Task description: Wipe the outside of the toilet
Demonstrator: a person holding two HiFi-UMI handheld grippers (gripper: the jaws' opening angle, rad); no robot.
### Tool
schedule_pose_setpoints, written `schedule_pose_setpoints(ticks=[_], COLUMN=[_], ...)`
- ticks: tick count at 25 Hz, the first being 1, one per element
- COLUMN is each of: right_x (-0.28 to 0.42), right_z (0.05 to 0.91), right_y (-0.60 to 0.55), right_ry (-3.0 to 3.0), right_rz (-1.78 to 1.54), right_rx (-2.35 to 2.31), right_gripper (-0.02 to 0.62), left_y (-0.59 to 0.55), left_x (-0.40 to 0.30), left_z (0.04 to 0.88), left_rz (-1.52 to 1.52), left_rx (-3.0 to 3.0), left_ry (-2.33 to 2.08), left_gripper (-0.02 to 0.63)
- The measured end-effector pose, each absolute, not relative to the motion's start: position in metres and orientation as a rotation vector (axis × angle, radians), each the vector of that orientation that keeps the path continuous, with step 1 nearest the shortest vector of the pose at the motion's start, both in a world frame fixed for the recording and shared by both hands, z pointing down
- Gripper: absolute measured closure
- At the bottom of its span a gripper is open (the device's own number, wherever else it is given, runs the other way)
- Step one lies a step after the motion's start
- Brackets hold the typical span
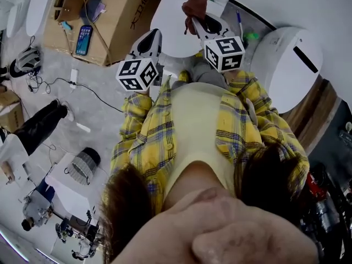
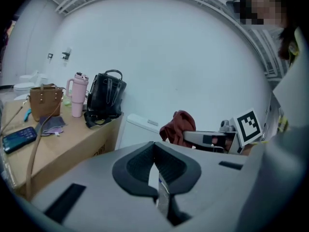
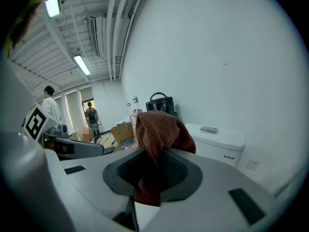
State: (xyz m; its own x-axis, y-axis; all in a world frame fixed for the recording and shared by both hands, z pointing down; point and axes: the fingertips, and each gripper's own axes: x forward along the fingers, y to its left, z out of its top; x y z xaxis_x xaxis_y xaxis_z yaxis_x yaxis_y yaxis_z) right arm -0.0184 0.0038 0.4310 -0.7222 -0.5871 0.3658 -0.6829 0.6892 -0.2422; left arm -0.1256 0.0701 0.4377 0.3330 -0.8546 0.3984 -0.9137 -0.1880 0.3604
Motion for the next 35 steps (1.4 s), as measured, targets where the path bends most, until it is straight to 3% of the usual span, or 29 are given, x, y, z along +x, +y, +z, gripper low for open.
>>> schedule_pose_setpoints(ticks=[14, 35], right_x=[-0.051, -0.116], right_z=[0.43, 0.447], right_y=[-0.134, -0.242], right_ry=[-2.726, -2.695], right_rz=[0.481, 0.391], right_rx=[0.862, 0.927], right_gripper=[0.505, 0.505], left_y=[-0.045, -0.111], left_x=[-0.132, -0.161], left_z=[0.424, 0.442], left_rz=[0.173, 0.187], left_rx=[2.045, 2.053], left_ry=[-1.683, -1.671], left_gripper=[0.598, 0.598])
